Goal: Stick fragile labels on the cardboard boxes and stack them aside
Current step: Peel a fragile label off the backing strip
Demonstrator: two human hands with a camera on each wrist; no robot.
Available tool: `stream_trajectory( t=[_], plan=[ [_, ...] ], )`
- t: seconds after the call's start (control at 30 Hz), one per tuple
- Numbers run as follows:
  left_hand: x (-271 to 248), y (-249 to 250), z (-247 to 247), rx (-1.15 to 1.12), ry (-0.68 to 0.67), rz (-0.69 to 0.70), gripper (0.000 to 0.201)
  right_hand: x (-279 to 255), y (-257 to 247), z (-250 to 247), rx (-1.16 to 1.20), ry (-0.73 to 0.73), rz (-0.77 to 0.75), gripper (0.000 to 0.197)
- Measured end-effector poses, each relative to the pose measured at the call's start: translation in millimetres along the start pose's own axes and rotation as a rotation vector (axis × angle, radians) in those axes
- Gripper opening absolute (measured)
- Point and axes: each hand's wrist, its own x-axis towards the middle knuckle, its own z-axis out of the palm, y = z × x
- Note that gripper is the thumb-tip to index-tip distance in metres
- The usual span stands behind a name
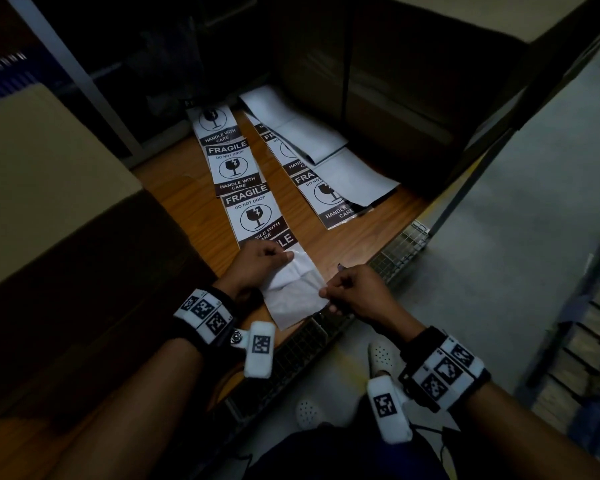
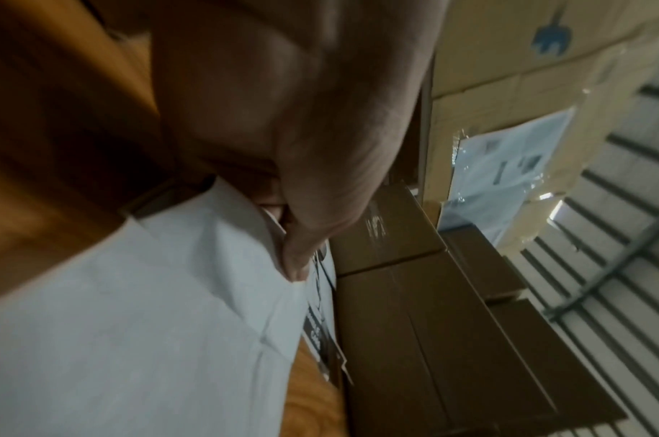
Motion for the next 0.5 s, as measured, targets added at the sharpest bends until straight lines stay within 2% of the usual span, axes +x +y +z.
stream_trajectory(
  t=[0.17, 0.3, 0.5],
  plan=[
    [3.0, -3.8, -0.5, -0.142, 0.030, -0.071, 0.022, 0.8, -0.2, -5.9, 0.046, 0.001, 0.000, 0.016],
    [2.5, -4.0, 0.9, -0.211, 0.122, -0.112, 0.029, 3.2, -0.2, -10.4, 0.033, -0.019, 0.006, 0.016],
    [0.5, -5.6, 1.5, -0.324, 0.192, -0.170, 0.019, 7.1, -0.7, -22.2, 0.072, -0.043, 0.010, 0.019]
  ],
)
